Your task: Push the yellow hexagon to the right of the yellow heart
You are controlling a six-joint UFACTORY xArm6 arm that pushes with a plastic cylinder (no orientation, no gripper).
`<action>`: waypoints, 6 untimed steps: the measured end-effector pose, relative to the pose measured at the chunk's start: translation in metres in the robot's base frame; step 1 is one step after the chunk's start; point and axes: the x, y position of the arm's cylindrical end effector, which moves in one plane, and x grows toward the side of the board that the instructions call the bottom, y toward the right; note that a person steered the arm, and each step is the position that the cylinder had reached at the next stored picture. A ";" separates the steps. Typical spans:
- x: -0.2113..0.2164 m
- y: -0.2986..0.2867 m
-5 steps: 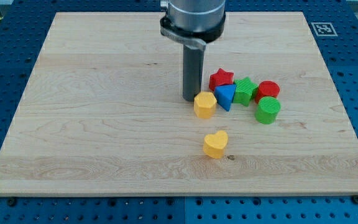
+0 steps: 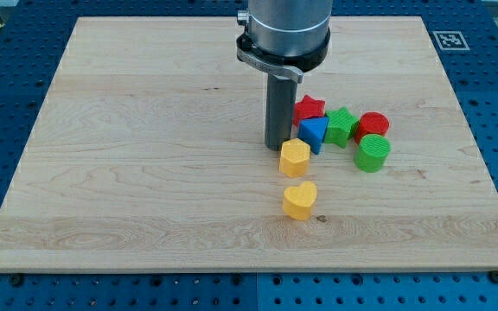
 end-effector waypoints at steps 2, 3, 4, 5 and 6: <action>0.028 0.006; 0.028 0.009; 0.037 0.034; 0.050 0.041; 0.050 0.041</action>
